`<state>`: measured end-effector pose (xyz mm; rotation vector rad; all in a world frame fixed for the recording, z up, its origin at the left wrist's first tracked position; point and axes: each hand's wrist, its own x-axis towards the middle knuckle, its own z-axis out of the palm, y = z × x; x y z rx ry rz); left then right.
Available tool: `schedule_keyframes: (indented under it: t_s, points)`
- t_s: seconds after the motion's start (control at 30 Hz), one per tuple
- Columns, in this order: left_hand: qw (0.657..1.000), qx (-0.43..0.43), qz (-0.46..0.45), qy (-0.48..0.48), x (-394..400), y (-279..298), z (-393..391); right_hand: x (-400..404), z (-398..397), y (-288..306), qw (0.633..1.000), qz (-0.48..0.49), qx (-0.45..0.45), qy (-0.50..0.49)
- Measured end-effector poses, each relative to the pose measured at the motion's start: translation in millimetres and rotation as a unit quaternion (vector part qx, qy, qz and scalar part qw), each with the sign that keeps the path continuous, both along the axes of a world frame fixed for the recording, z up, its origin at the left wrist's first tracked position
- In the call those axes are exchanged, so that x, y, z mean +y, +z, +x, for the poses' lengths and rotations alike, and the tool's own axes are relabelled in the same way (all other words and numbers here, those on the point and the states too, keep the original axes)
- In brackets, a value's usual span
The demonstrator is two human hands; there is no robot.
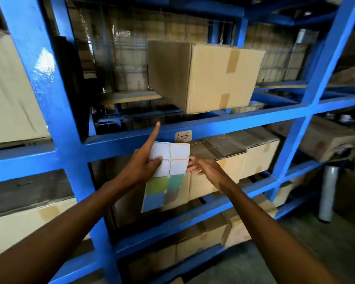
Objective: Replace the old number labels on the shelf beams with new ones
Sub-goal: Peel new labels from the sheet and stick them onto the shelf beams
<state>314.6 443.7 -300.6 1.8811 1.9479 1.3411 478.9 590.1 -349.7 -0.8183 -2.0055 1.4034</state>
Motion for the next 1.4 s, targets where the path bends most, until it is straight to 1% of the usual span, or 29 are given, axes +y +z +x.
schedule_keyframes:
  t_s: [0.03, 0.1, 0.17, 0.23, 0.3, 0.4, 0.5, 0.63, 0.73, 0.8, 0.93, 1.0, 1.1, 1.17, 1.23, 1.3, 1.33, 1.4]
  points:
    - [1.0, -0.018, 0.004, -0.004, -2, 1, -1, -10, 5, 2, 1.0, 0.005, -0.004, 0.013]
    - [0.998, -0.053, 0.011, -0.03, -11, 1, -2, -37, 16, 7, 1.0, 0.025, -0.016, 0.007]
    - [0.995, -0.09, 0.013, -0.052, -19, 2, -1, -62, 24, 10, 0.999, 0.035, -0.021, -0.027]
    - [0.987, -0.135, 0.012, -0.087, -39, 3, 1, -95, 31, 13, 0.997, 0.028, -0.002, -0.075]
    - [0.972, -0.202, 0.0, -0.123, -55, 0, 6, -127, 45, 13, 0.993, 0.017, 0.024, -0.115]
    - [0.934, -0.303, -0.044, -0.184, -82, -11, 23, -177, 79, 7, 0.981, 0.015, 0.035, -0.189]
    - [0.909, -0.341, -0.092, -0.223, -107, -27, 59, -226, 126, 2, 0.965, 0.01, 0.008, -0.263]
    - [0.889, -0.307, -0.153, -0.304, -137, -53, 130, -298, 200, -9, 0.933, -0.014, -0.015, -0.358]
    - [0.863, -0.282, -0.201, -0.367, -163, -74, 204, -365, 266, -23, 0.892, -0.037, -0.044, -0.448]
    - [0.847, -0.264, -0.229, -0.4, -182, -89, 248, -404, 305, -35, 0.868, -0.048, -0.071, -0.489]
    - [0.8, -0.224, -0.305, -0.466, -234, -128, 346, -499, 384, -64, 0.801, -0.085, -0.111, -0.582]
    - [0.773, -0.197, -0.347, -0.494, -264, -148, 387, -546, 415, -84, 0.767, -0.128, -0.122, -0.616]
    - [0.732, -0.163, -0.409, -0.519, -306, -181, 436, -605, 453, -118, 0.731, -0.193, -0.134, -0.641]
    - [0.719, -0.139, -0.432, -0.526, -331, -200, 460, -636, 469, -139, 0.707, -0.238, -0.141, -0.651]
    - [0.715, -0.123, -0.447, -0.523, -353, -217, 483, -662, 483, -157, 0.681, -0.268, -0.131, -0.669]
    - [0.693, -0.114, -0.47, -0.534, -368, -232, 498, -680, 491, -170, 0.662, -0.281, -0.137, -0.681]
    - [0.691, -0.085, -0.47, -0.542, -373, -238, 505, -687, 496, -177, 0.652, -0.283, -0.142, -0.689]
    - [0.689, -0.032, -0.44, -0.575, -378, -255, 512, -693, 501, -187, 0.642, -0.289, -0.161, -0.691]
